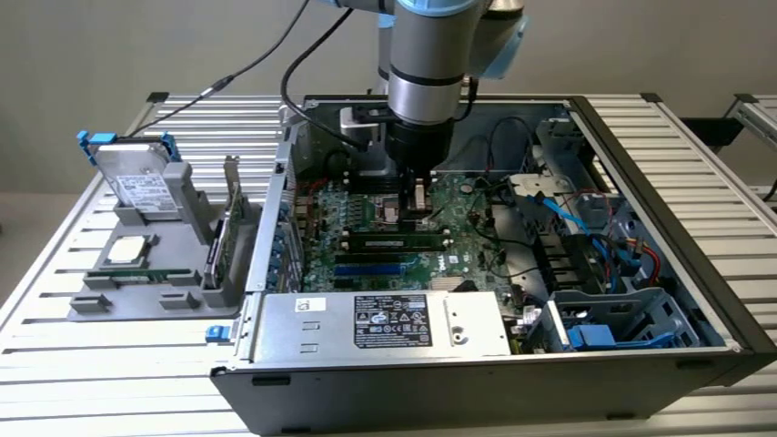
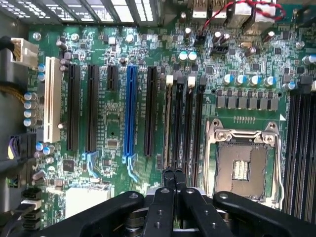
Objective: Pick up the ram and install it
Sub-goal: 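Press down the ram until it locks into place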
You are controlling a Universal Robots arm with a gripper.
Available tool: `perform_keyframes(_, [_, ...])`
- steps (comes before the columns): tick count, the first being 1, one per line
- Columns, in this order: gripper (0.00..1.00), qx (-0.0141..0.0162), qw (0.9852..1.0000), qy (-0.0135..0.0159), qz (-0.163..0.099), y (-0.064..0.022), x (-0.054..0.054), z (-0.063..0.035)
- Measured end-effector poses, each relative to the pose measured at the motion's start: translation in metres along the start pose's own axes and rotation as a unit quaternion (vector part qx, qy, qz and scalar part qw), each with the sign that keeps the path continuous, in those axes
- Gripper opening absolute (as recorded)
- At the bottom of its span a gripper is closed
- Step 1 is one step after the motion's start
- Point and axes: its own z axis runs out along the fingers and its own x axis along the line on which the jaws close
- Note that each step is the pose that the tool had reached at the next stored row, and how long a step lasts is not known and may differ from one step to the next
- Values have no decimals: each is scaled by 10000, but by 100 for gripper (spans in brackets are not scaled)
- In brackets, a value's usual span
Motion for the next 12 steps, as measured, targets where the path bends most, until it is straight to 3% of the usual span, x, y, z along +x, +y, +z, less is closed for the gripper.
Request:
perform_keyframes(6, [10,0,10000,1,0,197,-16,10])
perform_keyframes(12, [10,0,10000,1,-1,299,1,25])
